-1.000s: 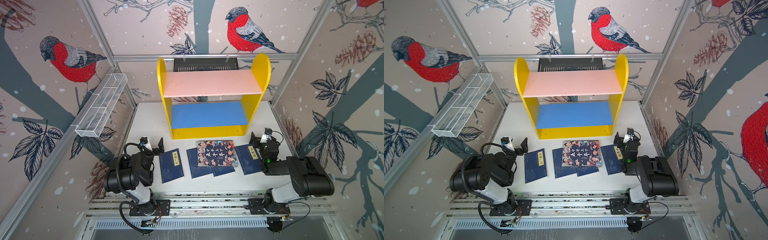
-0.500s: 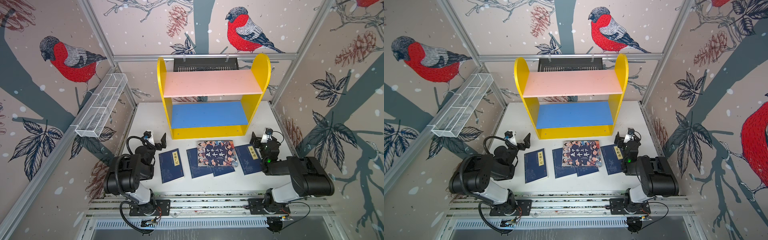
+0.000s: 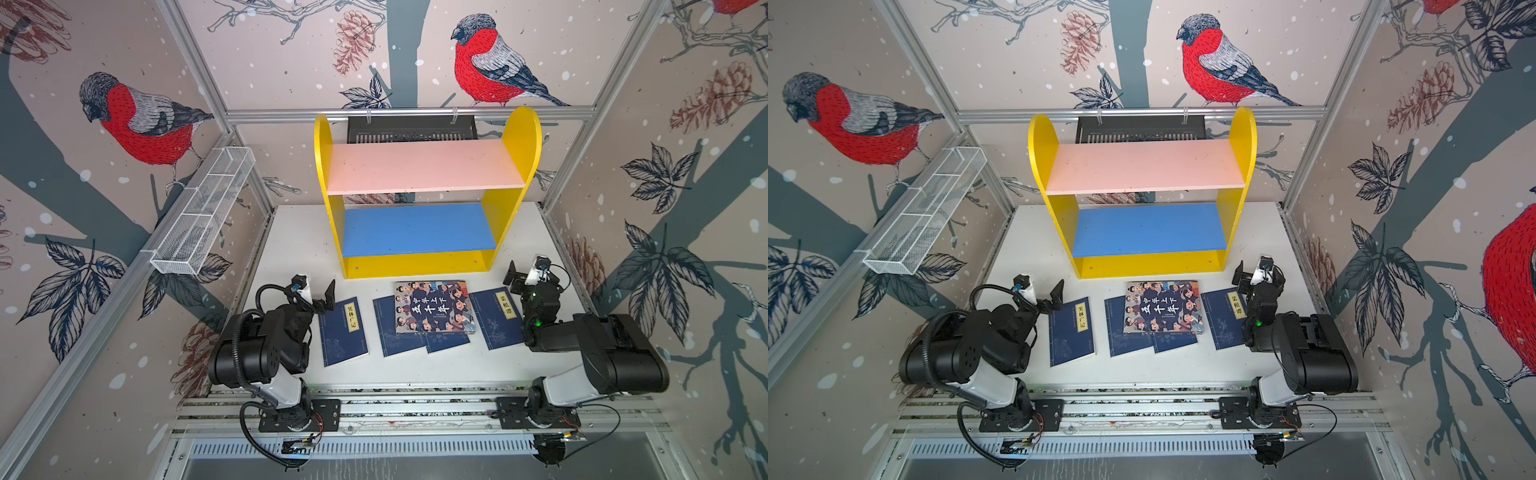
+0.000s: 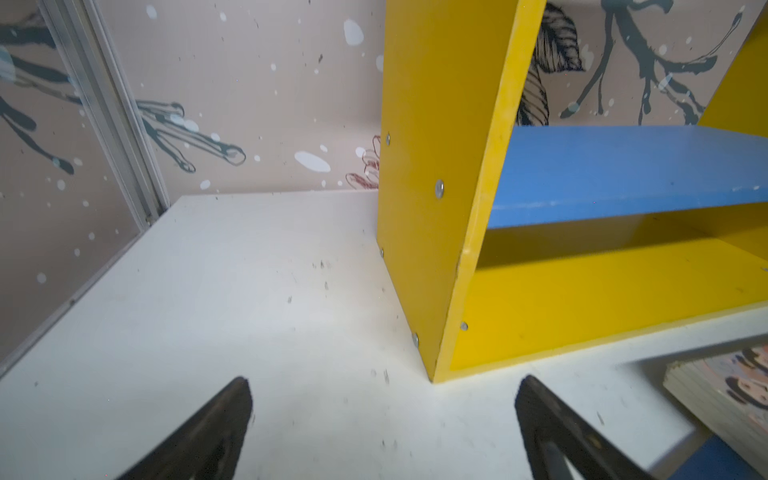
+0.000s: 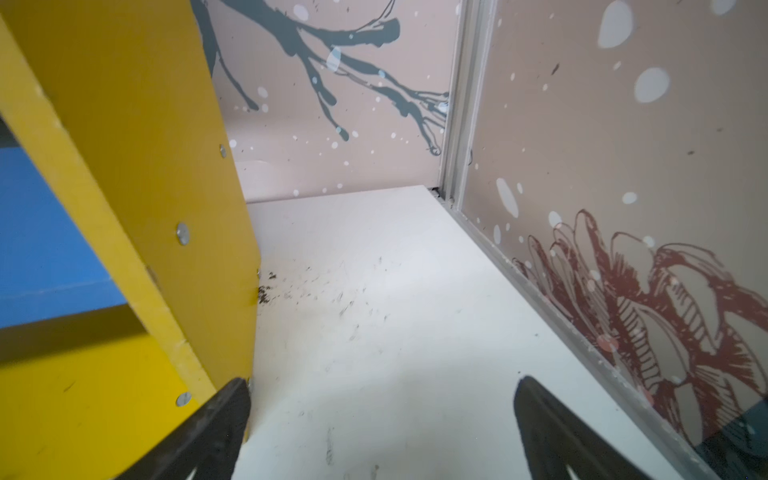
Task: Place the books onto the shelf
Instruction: 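Reach both grippers toward opposite edges of the large illustrated book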
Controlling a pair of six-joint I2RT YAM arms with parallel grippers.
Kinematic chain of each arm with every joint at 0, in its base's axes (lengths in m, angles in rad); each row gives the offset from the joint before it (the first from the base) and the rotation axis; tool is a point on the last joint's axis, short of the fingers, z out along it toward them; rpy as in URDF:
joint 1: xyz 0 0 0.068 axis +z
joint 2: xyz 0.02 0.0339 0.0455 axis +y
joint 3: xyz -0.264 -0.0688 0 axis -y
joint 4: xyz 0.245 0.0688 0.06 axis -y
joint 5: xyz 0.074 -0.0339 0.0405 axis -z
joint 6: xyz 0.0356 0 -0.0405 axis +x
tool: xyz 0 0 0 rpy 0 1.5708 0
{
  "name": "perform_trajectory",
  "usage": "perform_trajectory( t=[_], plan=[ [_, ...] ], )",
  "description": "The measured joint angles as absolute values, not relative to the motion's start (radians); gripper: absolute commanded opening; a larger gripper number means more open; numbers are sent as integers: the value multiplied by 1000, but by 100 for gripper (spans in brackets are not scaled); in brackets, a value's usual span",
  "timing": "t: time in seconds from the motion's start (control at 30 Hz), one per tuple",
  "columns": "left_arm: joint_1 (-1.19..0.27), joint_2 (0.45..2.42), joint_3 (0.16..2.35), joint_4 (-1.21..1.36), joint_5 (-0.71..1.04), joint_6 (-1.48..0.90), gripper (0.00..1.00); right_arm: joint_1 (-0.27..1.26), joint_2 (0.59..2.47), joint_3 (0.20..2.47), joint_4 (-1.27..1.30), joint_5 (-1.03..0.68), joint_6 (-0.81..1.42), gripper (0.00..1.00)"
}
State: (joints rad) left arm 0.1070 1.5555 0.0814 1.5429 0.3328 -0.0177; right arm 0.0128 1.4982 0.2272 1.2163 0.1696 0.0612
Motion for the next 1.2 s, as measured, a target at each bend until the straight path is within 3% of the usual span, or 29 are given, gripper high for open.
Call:
perform_trajectory(
  t=[0.27,0.57,0.87,1.03,1.2],
  plan=[
    [107,1303,163,1311,368,1,99,24,1289,465,820,269,131,100],
    [96,1095,463,664,451,57,99,145,1008,528,296,353,361,100],
    [54,1131,801,-4,578,72,99,138,747,393,104,59,583,100],
    [16,1144,833,-123,633,-75,99,153,775,403,65,-13,627,98],
    [-54,1119,710,-75,684,-303,99,179,889,435,37,-118,632,94]
  ],
)
